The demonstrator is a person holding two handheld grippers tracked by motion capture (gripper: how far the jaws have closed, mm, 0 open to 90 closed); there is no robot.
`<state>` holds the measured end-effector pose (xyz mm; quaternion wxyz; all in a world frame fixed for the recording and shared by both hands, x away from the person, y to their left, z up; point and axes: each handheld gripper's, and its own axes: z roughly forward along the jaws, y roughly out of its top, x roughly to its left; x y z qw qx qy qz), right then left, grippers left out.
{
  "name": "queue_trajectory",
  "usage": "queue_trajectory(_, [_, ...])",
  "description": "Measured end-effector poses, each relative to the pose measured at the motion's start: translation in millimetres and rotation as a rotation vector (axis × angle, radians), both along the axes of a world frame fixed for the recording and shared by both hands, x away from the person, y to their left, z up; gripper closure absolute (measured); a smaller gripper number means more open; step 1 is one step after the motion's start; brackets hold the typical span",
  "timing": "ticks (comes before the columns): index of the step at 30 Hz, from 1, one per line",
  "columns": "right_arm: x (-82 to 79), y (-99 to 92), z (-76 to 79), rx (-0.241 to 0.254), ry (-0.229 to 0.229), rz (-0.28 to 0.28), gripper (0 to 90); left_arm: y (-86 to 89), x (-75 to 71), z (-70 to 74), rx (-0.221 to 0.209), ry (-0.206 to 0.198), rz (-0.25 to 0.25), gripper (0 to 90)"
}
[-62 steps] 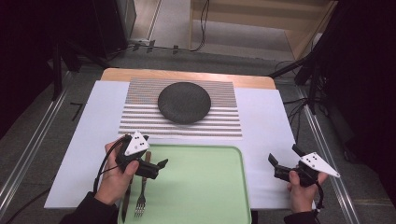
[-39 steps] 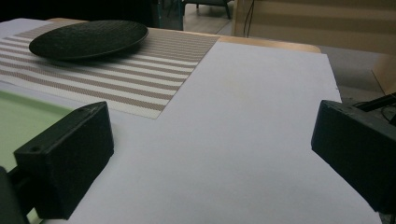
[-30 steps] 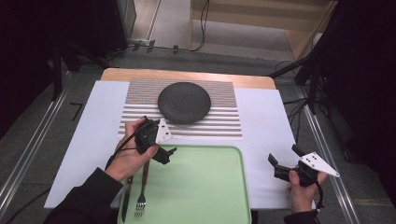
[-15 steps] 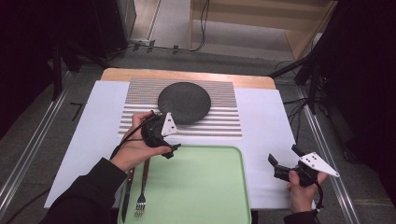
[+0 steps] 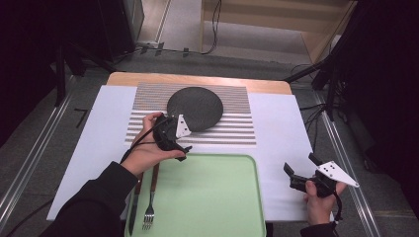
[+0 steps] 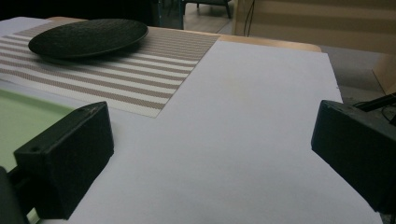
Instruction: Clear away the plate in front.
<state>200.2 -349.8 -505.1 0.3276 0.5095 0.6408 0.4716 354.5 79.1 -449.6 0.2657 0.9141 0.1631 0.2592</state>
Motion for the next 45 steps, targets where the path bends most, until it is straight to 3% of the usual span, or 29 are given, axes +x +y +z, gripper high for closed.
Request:
queue_trajectory(3, [0.3,0.1,-0.2,-0.004,-0.001,0.003,0.0,-2.0,1.7,-2.9,0.026,-0.028,0.005,0.0])
queue_trajectory(7, [0.2,0.4,-0.1,-0.004,-0.001,0.003,0.0,-4.3,3.3,-7.0,0.054,-0.099,0.028,3.7])
queue_trajectory(13, [0.1,0.2,-0.2,-0.004,0.000,0.004,0.0,-6.7,7.1,-11.7,0.082,-0.131,0.041,5.6])
queue_trajectory(16, [0.4,-0.1,-0.3,-0.007,-0.002,0.003,0.0,-9.9,7.2,-15.9,0.113,-0.200,0.066,12.2])
queue_trajectory(22, [0.7,-0.2,-0.6,-0.008,-0.001,0.001,0.0,-14.6,8.6,-22.4,0.156,-0.227,0.053,15.3])
queue_trajectory(26, [0.7,0.0,-0.7,-0.007,0.002,0.002,0.0,-17.4,9.5,-29.2,0.204,-0.280,0.039,26.8])
queue_trajectory(36, [0.5,-1.1,-0.8,-0.005,0.001,-0.002,0.0,-22.9,11.7,-36.8,0.214,-0.316,-0.003,39.2])
queue_trajectory(45, [0.7,-1.4,-0.7,-0.004,0.001,-0.001,0.0,-28.3,14.3,-48.9,0.295,-0.353,-0.018,44.1])
